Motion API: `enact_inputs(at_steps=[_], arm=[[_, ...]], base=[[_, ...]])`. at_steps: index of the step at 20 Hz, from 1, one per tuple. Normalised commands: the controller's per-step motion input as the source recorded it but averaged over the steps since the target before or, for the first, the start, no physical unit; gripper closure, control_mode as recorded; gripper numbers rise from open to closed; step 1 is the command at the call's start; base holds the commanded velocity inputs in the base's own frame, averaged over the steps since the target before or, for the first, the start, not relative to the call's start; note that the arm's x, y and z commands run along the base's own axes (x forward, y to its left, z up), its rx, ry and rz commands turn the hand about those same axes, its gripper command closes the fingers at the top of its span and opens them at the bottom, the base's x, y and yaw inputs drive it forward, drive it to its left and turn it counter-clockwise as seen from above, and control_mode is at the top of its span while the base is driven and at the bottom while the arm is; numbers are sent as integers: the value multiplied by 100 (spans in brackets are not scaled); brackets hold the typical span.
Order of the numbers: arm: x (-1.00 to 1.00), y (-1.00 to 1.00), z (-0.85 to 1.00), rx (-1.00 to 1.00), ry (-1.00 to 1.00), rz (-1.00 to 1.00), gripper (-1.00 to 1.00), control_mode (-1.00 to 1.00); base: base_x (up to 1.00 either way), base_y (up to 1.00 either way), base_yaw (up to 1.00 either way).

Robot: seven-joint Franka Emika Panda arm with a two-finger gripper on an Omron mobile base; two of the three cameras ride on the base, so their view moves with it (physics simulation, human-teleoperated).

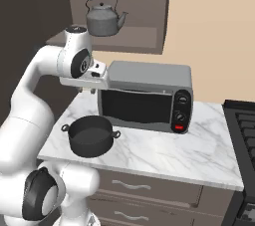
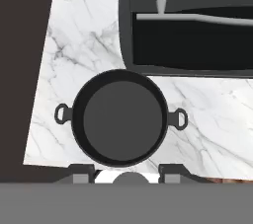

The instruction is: Pick the kettle from the cabinet and place it on a stove burner. Then pick the pot from the counter and place it on another stove burner. Finally, turn both burners on.

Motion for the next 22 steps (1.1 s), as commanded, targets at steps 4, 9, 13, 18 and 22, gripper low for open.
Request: enact_inputs(at_steps=[4, 9, 13, 18, 22], arm=[[-9, 0, 0, 0, -6, 0, -100, -100], [-10, 0, 2, -2, -23, 0, -100, -100], [-16, 0, 12, -6, -28, 0, -100, -100], [-17, 0, 18, -7, -31, 0, -100, -100], [-12, 0, 26, -7, -27, 0, -100, -100]], base=[[0, 0, 0], [0, 0, 0], [0, 0, 0], [0, 0, 0], [0, 0, 0]])
